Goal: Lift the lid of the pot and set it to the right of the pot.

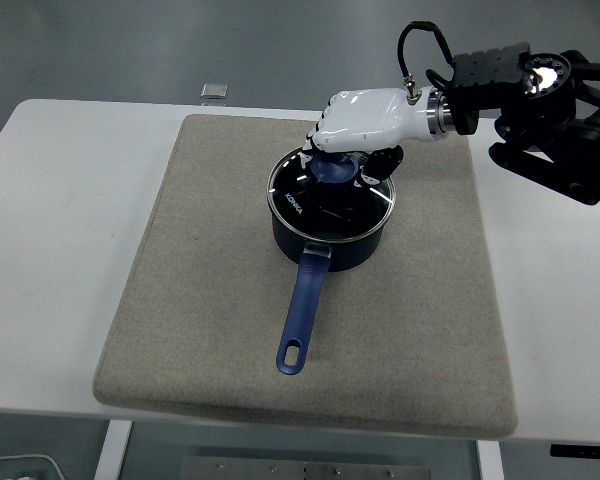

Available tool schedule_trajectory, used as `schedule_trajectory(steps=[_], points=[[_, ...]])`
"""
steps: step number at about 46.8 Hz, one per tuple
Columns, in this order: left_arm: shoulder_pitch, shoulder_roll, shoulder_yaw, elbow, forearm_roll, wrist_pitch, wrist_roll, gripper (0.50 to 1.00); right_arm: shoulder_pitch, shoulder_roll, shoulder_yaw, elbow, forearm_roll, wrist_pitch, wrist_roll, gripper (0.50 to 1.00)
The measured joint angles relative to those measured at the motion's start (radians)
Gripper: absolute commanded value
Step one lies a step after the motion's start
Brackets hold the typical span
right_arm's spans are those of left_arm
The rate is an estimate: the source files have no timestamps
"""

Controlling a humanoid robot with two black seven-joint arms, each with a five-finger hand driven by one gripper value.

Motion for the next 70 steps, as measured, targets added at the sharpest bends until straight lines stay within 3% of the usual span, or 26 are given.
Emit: schedule_trajectory(steps=[56, 70], points=[[0.0, 0.0, 0.0, -0.001, 0.0, 0.0, 0.0, 1.0, 0.045, -0.001, 0.006, -0.004, 0.005, 0.015, 0.0, 0.5], [0.0, 0.0, 0.0, -0.001, 0.0, 0.0, 0.0, 1.0, 0.077, -0.001, 0.009, -0.083, 0.067, 0.032, 0.0, 0.5]])
